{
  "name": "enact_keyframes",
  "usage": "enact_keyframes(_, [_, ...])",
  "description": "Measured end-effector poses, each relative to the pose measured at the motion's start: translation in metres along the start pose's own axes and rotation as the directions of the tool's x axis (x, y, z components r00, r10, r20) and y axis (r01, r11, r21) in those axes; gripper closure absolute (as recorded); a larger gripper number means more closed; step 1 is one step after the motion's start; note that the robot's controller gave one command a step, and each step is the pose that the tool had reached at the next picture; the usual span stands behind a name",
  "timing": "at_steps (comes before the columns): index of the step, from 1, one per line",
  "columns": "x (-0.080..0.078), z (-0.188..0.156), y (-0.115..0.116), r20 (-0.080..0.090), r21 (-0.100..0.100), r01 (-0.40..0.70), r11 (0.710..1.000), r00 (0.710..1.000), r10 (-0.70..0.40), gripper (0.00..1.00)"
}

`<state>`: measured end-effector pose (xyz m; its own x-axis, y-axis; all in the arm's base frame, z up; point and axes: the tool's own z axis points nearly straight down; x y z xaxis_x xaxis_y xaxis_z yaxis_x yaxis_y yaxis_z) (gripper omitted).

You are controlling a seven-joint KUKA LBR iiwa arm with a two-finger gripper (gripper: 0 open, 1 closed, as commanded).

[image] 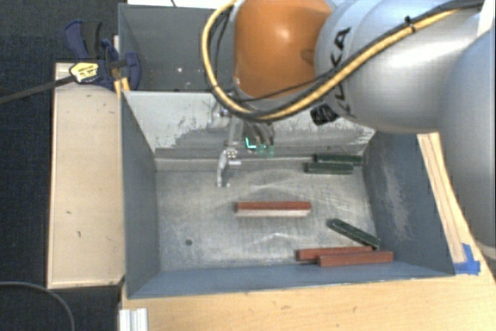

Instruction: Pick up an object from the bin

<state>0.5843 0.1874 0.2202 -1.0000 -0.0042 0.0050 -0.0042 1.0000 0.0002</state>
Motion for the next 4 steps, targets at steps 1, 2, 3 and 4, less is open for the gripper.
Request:
enact_keyframes(1, [0.0,-0.002,-0.001,0.002,0.0,-0.001,1.0,1.0,0.001,0.0])
enact_keyframes(2, [0.004,-0.022,-0.009,0.003,0.0,0.053,0.999,0.999,-0.053,0.0])
enact_keyframes(3, [0.031,0.012,-0.036,0.015,-0.001,0.105,0.994,0.994,-0.105,0.0])
enact_keyframes(4, [0.029,0.074,-0.049,0.012,-0.001,0.038,0.999,0.999,-0.038,0.0])
